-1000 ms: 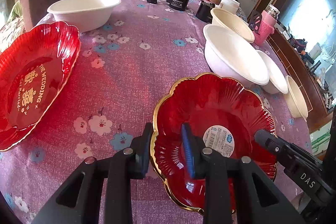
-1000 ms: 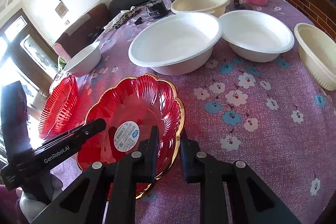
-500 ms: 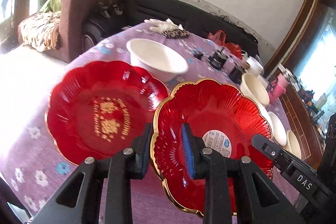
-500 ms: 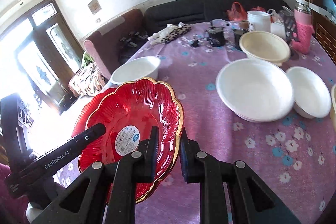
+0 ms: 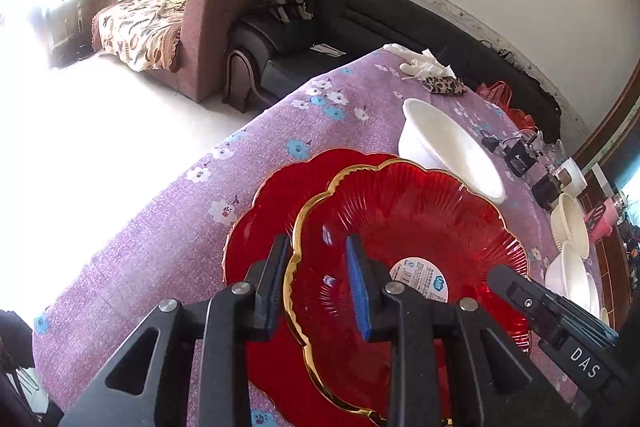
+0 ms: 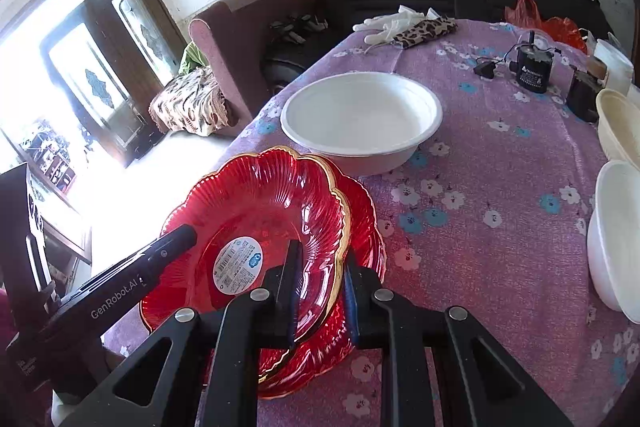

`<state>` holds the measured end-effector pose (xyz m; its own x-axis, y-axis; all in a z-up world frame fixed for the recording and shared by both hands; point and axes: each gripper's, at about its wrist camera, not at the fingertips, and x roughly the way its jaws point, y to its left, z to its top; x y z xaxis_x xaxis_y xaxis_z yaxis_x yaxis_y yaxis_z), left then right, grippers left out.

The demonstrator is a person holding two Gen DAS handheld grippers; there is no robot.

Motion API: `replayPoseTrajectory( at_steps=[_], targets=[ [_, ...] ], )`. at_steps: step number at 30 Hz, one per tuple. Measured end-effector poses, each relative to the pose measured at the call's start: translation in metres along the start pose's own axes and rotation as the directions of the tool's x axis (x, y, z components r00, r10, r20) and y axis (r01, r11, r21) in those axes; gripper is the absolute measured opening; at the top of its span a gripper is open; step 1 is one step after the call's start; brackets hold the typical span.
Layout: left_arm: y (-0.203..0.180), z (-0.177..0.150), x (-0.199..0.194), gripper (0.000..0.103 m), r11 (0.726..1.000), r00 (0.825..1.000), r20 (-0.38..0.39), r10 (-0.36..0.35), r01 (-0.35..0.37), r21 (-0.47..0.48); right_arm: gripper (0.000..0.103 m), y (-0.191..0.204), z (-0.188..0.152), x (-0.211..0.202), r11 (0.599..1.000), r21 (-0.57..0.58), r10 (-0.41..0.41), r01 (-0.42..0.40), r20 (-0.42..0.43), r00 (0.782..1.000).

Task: Organize plates and bowls
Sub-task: 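Lower the small red plate onto the large red wedding plate, open right tool, then withdraw both tools from the stacked red plates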

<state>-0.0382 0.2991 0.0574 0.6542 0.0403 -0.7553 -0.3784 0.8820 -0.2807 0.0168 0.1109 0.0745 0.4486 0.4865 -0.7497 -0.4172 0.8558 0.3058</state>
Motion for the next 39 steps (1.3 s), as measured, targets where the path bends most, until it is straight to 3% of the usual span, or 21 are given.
replayPoseTrajectory(
  at_steps=[4,9,18,21,24,28,35,39],
  targets=[
    [0.001,-0.002,0.014,0.027,1.000,1.000,-0.025,0.013,-0.013,0.007,0.020,-0.011,0.002,0.023,1.000,0.023,-0.013,0.014,-0.040,0.999],
    [0.003,0.000,0.011,0.029,0.999,0.999,0.003,0.047,-0.047,0.026,0.020,-0.009,0.000,0.037,1.000,0.019,-0.015,0.017,-0.061,0.998],
    [-0.008,0.000,0.006,0.047,0.993,0.997,0.018,0.073,-0.075,0.093,0.020,0.005,0.000,0.042,0.994,-0.062,-0.093,0.091,-0.027,0.995],
    [-0.012,0.002,0.004,0.057,0.991,0.998,0.022,0.064,-0.066,0.118,0.021,0.006,0.001,0.040,0.989,-0.080,-0.124,0.123,-0.008,0.992],
    [-0.014,0.003,-0.003,0.057,0.990,0.997,0.039,0.062,-0.066,0.126,0.022,0.005,0.001,0.031,0.991,-0.071,-0.110,0.111,0.022,0.994],
    [-0.013,0.005,-0.011,0.059,0.992,0.998,0.045,0.046,-0.051,0.116,0.033,-0.001,0.003,0.015,0.996,-0.033,-0.080,0.082,0.059,0.995],
    [-0.021,-0.011,-0.041,0.077,0.993,0.996,0.087,0.024,-0.034,0.116,0.048,-0.023,-0.011,-0.033,0.995,0.019,-0.095,0.093,0.134,0.986],
    [-0.032,-0.026,-0.054,0.079,0.991,0.996,0.093,0.008,-0.020,0.135,0.050,-0.046,-0.035,-0.056,0.993,0.053,-0.116,0.109,0.149,0.982]
  ],
)
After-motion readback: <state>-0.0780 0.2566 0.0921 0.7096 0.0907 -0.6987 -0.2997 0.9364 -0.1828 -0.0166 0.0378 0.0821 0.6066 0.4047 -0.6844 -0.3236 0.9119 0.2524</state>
